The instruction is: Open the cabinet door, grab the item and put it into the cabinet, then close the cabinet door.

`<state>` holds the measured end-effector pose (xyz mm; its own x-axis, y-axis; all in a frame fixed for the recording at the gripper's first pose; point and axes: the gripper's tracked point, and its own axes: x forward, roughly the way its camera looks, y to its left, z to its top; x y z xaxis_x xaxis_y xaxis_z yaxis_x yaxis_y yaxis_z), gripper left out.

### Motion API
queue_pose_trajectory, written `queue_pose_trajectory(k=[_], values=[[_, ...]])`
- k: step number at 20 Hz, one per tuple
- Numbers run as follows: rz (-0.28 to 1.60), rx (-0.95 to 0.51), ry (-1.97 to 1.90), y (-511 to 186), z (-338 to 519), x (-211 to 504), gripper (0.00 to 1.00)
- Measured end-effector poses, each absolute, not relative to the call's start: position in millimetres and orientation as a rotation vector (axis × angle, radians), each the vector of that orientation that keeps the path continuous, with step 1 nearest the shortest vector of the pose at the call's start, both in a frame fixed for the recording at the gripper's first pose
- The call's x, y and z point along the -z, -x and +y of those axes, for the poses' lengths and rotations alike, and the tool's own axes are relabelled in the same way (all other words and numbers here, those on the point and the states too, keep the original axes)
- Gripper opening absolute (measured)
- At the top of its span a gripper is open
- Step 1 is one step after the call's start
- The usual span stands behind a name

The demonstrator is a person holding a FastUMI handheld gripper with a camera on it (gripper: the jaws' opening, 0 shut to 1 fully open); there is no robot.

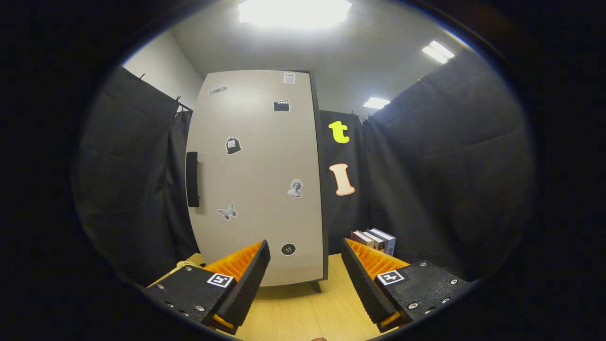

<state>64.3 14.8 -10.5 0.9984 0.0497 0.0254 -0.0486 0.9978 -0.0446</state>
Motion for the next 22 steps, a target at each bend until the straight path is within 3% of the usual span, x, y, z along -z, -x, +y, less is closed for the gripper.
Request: queue_pose_trajectory(k=[22], values=[[0.001,-0.088,0.058,-72,41,14,0.94]])
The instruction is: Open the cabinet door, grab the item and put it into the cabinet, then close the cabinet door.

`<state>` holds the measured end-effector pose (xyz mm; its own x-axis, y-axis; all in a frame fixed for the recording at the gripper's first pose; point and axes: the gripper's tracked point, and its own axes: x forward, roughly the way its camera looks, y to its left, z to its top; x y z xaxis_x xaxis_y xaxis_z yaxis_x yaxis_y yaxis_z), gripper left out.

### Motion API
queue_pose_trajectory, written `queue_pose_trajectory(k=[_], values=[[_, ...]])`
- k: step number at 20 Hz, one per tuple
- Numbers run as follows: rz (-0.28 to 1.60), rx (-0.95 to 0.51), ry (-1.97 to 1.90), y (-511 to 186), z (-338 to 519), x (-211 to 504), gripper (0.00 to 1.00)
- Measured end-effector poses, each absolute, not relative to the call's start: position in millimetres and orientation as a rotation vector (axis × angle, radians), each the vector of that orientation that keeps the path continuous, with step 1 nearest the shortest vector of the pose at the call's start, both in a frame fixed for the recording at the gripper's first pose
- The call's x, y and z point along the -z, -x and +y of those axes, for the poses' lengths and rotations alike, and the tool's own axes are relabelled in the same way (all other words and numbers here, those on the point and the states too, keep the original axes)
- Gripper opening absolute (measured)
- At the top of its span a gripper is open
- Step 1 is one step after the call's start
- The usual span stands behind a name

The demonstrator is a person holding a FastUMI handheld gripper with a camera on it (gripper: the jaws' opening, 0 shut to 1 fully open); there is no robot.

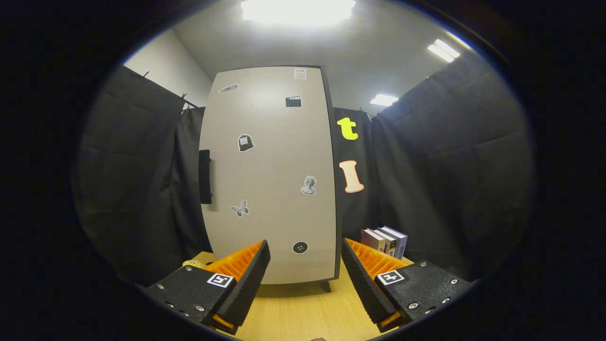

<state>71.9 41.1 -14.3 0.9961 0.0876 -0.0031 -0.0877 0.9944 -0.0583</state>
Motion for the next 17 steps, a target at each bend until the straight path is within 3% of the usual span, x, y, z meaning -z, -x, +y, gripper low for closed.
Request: queue_pose_trajectory(k=[17], values=[[-0.001,-0.094,0.069,-68.2,44.6,16.7,0.94]])
